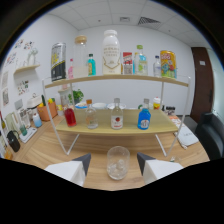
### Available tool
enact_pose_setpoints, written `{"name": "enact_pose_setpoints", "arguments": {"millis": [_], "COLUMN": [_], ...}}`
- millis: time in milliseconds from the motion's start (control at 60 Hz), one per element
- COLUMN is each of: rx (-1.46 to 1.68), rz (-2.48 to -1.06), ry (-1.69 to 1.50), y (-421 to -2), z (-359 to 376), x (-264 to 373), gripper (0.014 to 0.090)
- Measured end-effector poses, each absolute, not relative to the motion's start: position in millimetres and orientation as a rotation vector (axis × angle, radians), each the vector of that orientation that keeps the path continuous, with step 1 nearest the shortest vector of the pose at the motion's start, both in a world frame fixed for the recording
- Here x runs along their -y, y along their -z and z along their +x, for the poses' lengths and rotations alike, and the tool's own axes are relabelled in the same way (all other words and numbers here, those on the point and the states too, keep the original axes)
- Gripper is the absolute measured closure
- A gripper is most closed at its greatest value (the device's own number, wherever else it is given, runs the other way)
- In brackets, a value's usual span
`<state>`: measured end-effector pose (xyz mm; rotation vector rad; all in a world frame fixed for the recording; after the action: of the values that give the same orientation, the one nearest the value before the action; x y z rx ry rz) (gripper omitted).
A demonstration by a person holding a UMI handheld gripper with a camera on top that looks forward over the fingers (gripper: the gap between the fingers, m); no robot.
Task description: Make me a cup of Mojito.
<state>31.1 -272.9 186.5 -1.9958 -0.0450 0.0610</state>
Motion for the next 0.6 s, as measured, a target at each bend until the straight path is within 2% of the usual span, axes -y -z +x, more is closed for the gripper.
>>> {"name": "enact_pose_setpoints", "arguments": {"millis": [183,367,467,600], "rx": [0.039,0.015,-0.001,-0.019], "rz": [-1.953,-1.975,-2.015,-2.053], "ry": [-0.041,-0.004,0.006,0.002], "y": [-220,-216,-201,-183], "z": [29,35,37,37], "x": [206,149,128,112], "gripper": [0.0191,0.0252,0.0318,0.0471]}}
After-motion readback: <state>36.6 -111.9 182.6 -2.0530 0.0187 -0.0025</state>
